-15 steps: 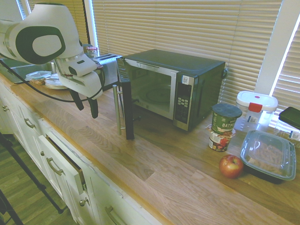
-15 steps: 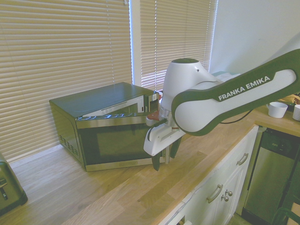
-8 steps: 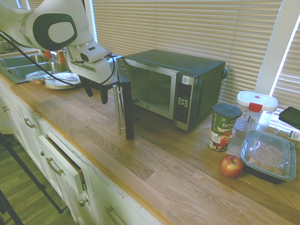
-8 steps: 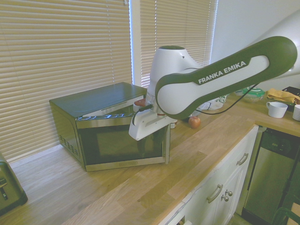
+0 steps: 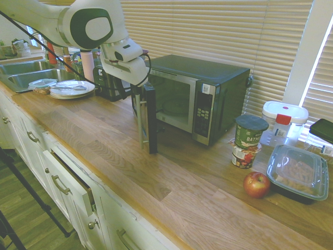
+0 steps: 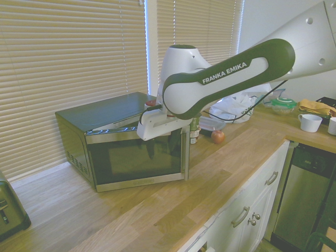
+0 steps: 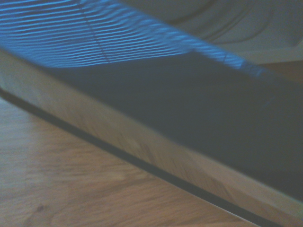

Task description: Close the microwave

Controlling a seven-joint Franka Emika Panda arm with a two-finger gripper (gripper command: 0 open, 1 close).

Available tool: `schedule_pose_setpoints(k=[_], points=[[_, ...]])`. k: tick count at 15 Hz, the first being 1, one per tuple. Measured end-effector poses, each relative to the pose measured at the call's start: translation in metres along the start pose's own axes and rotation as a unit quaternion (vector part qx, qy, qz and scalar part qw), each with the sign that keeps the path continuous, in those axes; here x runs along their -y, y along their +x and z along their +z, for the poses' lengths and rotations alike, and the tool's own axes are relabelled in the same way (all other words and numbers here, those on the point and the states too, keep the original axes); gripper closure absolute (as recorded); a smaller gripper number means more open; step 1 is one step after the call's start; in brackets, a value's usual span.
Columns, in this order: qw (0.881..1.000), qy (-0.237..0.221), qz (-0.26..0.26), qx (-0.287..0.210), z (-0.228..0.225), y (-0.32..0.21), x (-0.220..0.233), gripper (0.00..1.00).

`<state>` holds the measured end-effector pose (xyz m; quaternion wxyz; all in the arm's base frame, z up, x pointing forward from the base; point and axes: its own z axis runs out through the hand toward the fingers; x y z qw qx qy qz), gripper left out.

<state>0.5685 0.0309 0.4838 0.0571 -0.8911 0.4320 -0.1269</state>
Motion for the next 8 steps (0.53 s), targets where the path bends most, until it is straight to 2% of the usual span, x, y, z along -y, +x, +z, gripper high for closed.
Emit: schedule_pose_setpoints(k=[8], points=[[0.999, 0.014, 0.048, -0.014, 0.017, 0.069, 0.038, 0.0]])
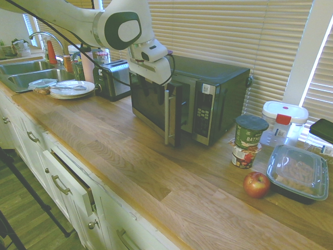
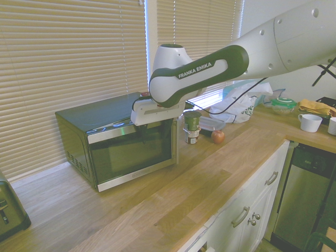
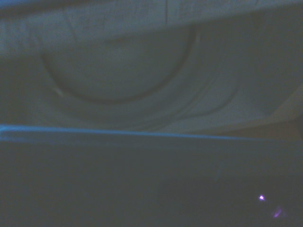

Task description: Close the microwave

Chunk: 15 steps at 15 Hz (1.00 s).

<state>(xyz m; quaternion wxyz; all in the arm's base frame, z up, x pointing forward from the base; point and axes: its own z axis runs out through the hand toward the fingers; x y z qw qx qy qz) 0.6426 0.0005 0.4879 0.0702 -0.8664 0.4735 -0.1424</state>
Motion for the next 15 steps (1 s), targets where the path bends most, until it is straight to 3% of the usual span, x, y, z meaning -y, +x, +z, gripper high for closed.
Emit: schedule_pose_setpoints(k=[9, 15], points=[[0.999, 0.0, 0.049, -0.02, 0.023, 0.017, 0.031, 0.0], [0.999, 0.027, 0.041, -0.01, 0.013, -0.006, 0.0, 0.0]])
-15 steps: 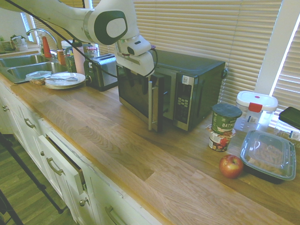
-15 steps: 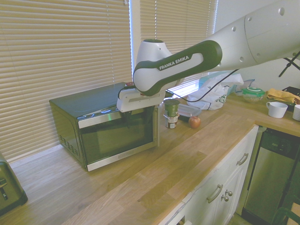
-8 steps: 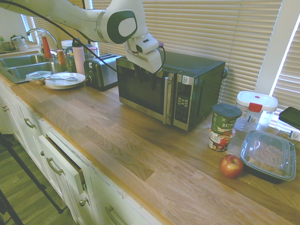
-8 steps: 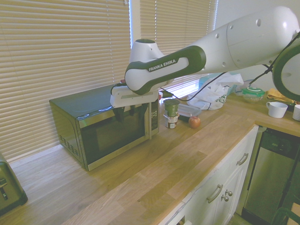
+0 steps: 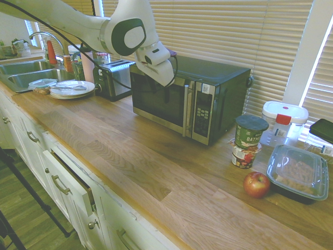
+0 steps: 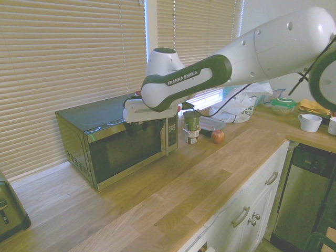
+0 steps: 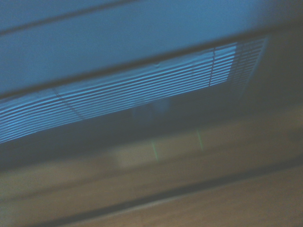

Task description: Close the microwave

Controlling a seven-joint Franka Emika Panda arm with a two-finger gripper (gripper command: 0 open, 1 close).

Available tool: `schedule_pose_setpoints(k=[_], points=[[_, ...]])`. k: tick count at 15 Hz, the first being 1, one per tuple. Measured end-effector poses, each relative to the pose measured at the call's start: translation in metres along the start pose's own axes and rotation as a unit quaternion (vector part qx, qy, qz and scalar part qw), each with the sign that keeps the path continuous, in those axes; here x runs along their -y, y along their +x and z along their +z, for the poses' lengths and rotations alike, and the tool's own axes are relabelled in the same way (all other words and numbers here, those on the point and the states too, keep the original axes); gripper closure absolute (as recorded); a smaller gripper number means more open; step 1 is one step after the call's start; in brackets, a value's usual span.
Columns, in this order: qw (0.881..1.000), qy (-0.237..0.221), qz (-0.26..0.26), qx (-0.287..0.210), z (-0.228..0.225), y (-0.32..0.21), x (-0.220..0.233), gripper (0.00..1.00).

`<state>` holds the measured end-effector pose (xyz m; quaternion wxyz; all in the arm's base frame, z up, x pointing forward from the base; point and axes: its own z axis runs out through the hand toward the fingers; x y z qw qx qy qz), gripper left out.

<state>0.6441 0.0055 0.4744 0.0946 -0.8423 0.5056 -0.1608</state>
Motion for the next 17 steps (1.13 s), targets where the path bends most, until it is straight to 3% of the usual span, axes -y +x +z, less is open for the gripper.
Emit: schedule_pose_setpoints(k=[8, 17], points=[[0.998, -0.048, -0.035, 0.033, -0.022, -0.058, -0.112, 0.0], [0.992, -0.1, -0.057, 0.045, -0.041, -0.08, -0.159, 0.0]])
